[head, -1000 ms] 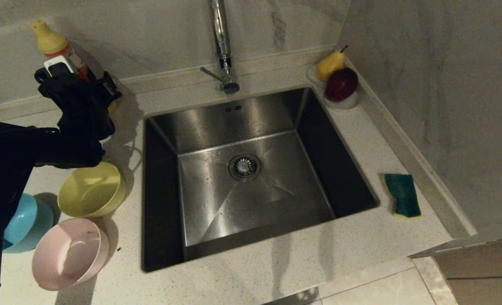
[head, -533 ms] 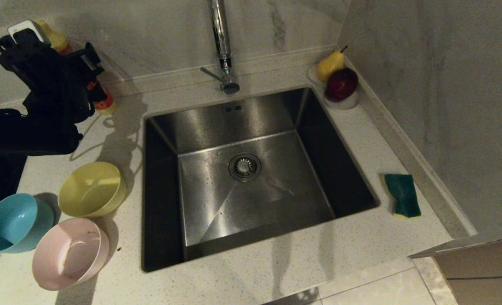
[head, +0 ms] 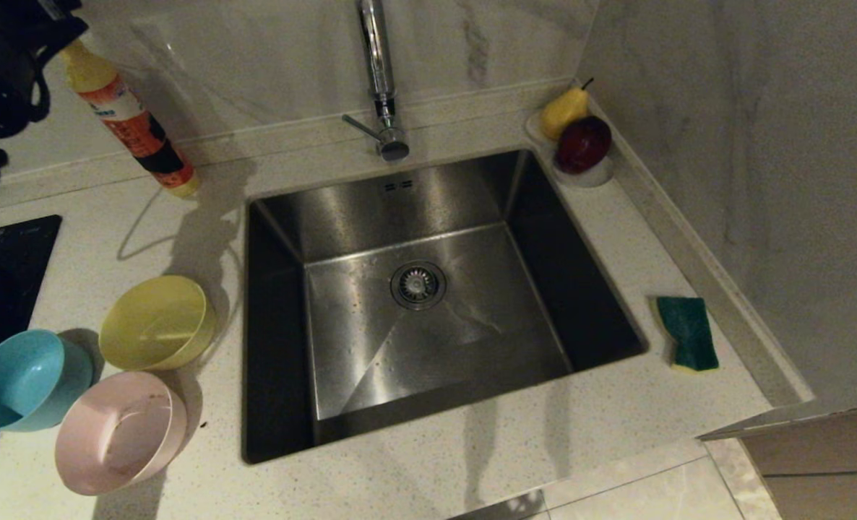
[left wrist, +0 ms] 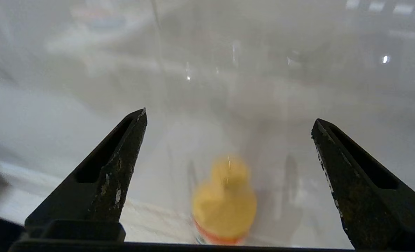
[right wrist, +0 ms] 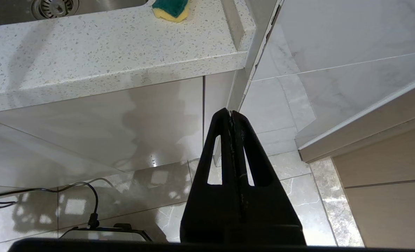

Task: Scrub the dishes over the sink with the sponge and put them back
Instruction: Turn on the faucet

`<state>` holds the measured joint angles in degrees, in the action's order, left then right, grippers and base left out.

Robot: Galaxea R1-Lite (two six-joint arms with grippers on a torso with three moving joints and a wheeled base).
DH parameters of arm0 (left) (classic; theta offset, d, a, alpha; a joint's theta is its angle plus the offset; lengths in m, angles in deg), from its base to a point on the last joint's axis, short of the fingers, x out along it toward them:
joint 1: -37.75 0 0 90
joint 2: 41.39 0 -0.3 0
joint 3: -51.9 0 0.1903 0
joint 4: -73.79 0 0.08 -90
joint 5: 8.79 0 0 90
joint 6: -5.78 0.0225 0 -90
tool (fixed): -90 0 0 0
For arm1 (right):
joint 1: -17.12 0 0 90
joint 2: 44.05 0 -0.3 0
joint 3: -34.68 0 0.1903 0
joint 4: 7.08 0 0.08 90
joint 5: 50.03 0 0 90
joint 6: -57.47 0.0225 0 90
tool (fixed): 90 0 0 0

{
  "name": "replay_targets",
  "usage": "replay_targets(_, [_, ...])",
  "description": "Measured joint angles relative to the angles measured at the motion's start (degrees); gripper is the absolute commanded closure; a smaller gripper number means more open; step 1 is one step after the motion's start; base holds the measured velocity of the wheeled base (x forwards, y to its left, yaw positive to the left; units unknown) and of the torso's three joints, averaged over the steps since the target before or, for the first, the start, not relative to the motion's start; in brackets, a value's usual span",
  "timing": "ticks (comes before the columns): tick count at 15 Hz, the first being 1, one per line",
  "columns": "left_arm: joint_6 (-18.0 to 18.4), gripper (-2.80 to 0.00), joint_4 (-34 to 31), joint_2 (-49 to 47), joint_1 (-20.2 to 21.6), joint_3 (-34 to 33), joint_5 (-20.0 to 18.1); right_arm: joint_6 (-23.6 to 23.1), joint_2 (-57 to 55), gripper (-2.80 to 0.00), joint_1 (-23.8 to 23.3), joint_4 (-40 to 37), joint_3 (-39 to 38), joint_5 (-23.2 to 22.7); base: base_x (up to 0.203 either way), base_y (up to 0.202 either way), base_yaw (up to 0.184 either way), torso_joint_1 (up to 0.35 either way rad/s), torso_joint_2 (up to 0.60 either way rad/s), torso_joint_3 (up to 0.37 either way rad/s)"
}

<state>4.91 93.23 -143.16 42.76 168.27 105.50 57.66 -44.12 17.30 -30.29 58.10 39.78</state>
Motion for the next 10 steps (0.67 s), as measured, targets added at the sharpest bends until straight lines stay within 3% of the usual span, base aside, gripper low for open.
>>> replay_targets(4, [3.12, -2.80, -8.22, 12.00, 0.05, -2.52, 1.45, -0.02, 0.00, 0.00, 0.00, -0.01, 0.00, 0.00, 0.000, 0.000, 0.000, 0.000, 0.00, 0.000])
replay_targets(5, [3.32, 0.00, -11.01, 15.16, 0.06, -4.23, 1.77, -0.02, 0.00, 0.00, 0.00, -0.01, 0.00, 0.00, 0.000, 0.000, 0.000, 0.000, 0.00, 0.000])
replay_targets(10, [2.99, 0.00, -23.47, 30.38, 0.05, -17.23, -0.61, 0.00, 0.00, 0.00, 0.00, -0.01, 0.02, 0.02, 0.000, 0.000, 0.000, 0.000, 0.00, 0.000])
